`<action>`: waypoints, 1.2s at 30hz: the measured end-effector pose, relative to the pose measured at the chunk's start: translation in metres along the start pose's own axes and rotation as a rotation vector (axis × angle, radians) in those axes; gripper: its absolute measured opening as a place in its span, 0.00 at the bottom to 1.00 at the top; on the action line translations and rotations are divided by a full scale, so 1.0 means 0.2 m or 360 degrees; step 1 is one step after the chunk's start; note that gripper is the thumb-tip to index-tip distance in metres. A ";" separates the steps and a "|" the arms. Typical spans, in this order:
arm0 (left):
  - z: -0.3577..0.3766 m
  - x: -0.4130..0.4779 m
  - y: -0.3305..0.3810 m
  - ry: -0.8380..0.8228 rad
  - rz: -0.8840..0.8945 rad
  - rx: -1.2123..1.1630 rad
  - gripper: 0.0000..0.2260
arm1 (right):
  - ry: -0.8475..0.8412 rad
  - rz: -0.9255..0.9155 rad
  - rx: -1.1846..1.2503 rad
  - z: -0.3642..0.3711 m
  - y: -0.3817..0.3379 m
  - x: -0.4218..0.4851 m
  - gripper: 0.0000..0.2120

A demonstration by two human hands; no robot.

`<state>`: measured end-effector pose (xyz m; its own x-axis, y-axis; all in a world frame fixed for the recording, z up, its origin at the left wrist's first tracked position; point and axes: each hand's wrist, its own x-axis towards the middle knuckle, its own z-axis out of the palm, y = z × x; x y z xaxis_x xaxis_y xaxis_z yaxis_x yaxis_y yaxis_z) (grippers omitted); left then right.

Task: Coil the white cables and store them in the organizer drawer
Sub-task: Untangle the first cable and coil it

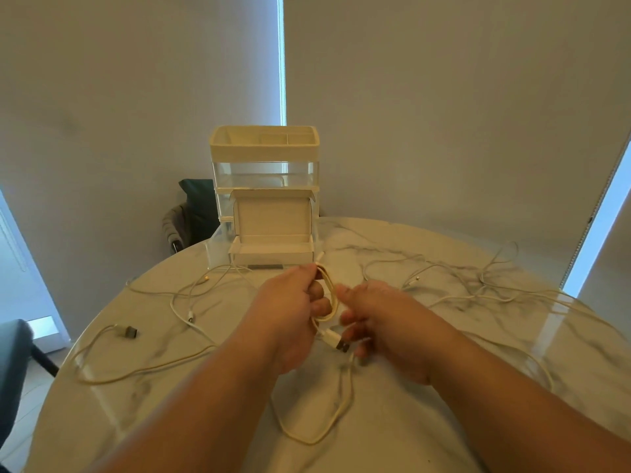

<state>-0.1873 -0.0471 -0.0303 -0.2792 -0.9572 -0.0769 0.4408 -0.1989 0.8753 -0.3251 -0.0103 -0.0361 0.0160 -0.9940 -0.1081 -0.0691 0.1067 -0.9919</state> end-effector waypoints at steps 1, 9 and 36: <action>0.00 0.01 0.00 0.0043 0.0038 -0.0048 0.10 | -0.0119 0.0035 -0.0044 0.01 0.02 -0.01 0.27; 0.00 0.02 0.03 0.0144 0.0201 -0.0352 0.12 | -0.0321 0.0038 0.0109 0.06 0.00 -0.04 0.05; 0.05 0.00 -0.07 0.0243 0.0302 0.0343 0.11 | 0.0299 -0.0015 0.1170 0.18 0.05 -0.02 0.11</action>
<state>-0.2031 -0.0416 -0.0381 -0.0711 -0.9966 0.0408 0.2775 0.0195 0.9605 -0.2889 -0.0054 -0.0476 -0.1614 -0.9752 -0.1512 0.6139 0.0208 -0.7891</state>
